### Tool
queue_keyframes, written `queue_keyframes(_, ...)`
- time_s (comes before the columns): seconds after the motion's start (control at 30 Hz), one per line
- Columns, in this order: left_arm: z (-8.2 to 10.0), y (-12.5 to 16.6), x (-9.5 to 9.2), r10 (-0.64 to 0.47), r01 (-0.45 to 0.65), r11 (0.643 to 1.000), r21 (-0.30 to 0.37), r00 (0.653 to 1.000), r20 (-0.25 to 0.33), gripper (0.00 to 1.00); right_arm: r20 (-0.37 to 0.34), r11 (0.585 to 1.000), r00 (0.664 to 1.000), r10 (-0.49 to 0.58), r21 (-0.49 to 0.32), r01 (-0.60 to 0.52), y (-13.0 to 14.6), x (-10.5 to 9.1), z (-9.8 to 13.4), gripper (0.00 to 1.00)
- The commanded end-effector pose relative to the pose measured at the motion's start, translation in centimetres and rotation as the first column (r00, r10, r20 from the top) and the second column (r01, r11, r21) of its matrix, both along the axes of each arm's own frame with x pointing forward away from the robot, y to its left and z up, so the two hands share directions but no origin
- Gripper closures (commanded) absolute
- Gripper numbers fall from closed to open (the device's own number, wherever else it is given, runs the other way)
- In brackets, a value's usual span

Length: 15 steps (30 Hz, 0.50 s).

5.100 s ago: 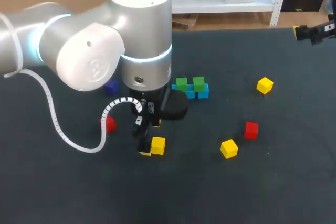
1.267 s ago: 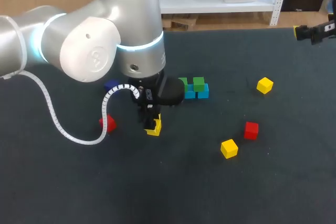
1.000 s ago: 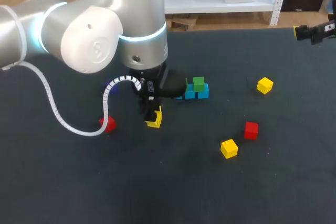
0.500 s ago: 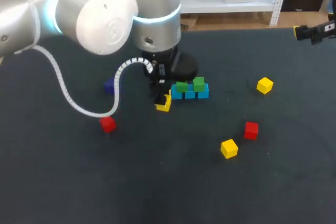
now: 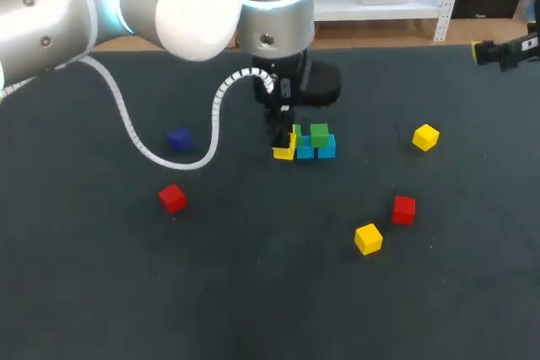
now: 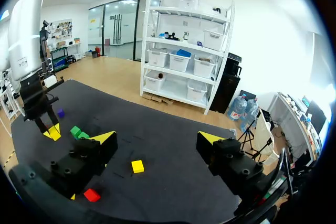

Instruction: Place the blue cubes, place green cubes on the blue cubes, place the yellow cubes on the green cubes, then place the red cubes on the yellow cubes, and place purple cube on the red cubes.

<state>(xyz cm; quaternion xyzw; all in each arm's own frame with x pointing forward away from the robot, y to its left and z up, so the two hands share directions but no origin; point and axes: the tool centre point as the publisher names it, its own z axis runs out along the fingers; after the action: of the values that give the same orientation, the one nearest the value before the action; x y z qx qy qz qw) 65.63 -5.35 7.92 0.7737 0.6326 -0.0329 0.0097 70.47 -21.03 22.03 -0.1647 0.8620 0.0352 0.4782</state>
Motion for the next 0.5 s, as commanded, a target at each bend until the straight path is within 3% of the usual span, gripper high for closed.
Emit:
queue_keyframes(0.03,0.1,-0.9,1.2,0.004,-0.004,1.0,0.006,1.0,-0.026,1.0,0.039,1.0,0.999,0.008,0.017,-0.008,-0.1,0.1,-0.4,0.0)
queue_keyframes(0.5,0.5,-2.5,2.9,0.068,-0.068,0.998,-0.014,0.998,-0.013,1.0,0.039,1.0,0.999,0.008,0.017,-0.008,-0.1,0.1,-0.4,0.0)
